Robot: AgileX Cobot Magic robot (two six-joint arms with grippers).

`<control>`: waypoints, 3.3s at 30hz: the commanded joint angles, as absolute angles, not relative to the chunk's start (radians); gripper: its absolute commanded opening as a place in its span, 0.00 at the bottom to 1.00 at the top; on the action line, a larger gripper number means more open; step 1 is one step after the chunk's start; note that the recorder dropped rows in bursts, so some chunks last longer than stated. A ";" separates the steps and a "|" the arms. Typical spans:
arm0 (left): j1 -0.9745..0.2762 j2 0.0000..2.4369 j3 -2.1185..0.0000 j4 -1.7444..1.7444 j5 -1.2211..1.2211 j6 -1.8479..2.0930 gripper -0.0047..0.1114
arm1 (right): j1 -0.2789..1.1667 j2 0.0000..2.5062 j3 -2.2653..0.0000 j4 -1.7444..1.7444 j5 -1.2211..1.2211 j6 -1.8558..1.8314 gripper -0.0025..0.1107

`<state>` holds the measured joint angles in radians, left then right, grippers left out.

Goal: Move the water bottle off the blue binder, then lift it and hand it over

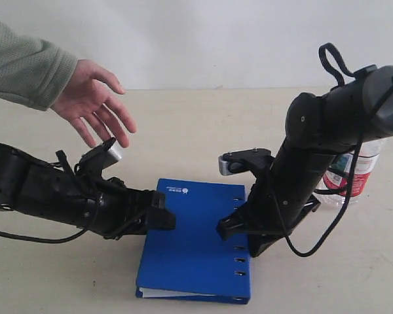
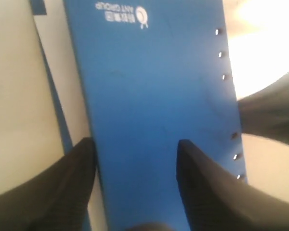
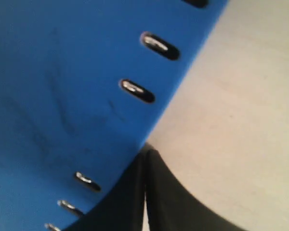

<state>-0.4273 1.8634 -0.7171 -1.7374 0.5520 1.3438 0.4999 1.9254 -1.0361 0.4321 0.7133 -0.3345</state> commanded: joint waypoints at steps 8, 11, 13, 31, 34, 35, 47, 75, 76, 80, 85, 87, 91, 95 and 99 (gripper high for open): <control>-0.447 1.861 -0.733 -1.744 0.848 1.378 0.45 | 0.510 1.917 -1.049 0.582 0.678 -0.398 0.02; -0.447 1.861 -0.731 -1.744 0.793 1.378 0.45 | 0.510 1.917 -1.049 0.585 0.680 -0.398 0.02; -0.447 1.861 -0.731 -1.744 0.763 1.378 0.43 | 0.510 1.917 -1.049 0.587 0.678 -0.402 0.02; -0.447 1.803 -0.731 -1.505 0.426 1.236 0.08 | 0.510 1.826 -1.080 0.534 0.689 -0.408 0.02; -0.447 1.744 -0.731 -1.476 0.450 1.214 0.08 | 0.510 1.761 -1.087 0.534 0.687 -0.404 0.03; -0.442 1.721 -0.731 -1.476 0.478 1.214 0.08 | 0.507 1.746 -1.087 0.534 0.691 -0.404 0.04; -0.271 1.591 -0.731 -1.452 0.730 1.183 0.08 | 0.369 1.697 -1.087 0.657 0.819 -0.415 0.61; -0.263 1.593 -0.744 -1.744 1.005 1.284 0.08 | 0.369 1.709 -0.646 1.744 0.624 -1.318 0.61; -0.263 1.593 -0.746 -1.744 1.006 1.279 0.08 | 0.369 1.709 -0.652 1.744 0.627 -1.321 0.61; -0.263 1.593 -0.773 -1.744 1.058 1.272 0.08 | 0.369 1.709 -0.680 1.744 0.657 -1.355 0.61; -0.263 1.593 -0.774 -1.596 0.809 1.195 0.08 | 0.369 1.706 -0.690 1.744 0.602 -1.337 0.61; -0.263 1.593 -0.741 -1.490 0.619 1.134 0.08 | 0.369 1.706 -0.690 1.743 0.503 -1.329 0.61; -0.263 1.595 -0.730 -1.558 0.658 1.167 0.08 | 0.369 1.712 -0.690 1.744 0.546 -1.283 0.61; -0.263 1.595 -0.794 -1.665 0.877 1.205 0.08 | 0.369 1.791 -0.690 1.734 0.689 -1.308 0.61; -0.263 1.595 -0.812 -1.688 0.927 1.201 0.08 | 0.369 1.847 -0.690 1.744 0.797 -1.425 0.61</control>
<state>-0.2584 1.5999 -0.7991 -1.6376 0.8570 1.2026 0.3702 1.8269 -0.6883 1.7416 0.7332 -1.3395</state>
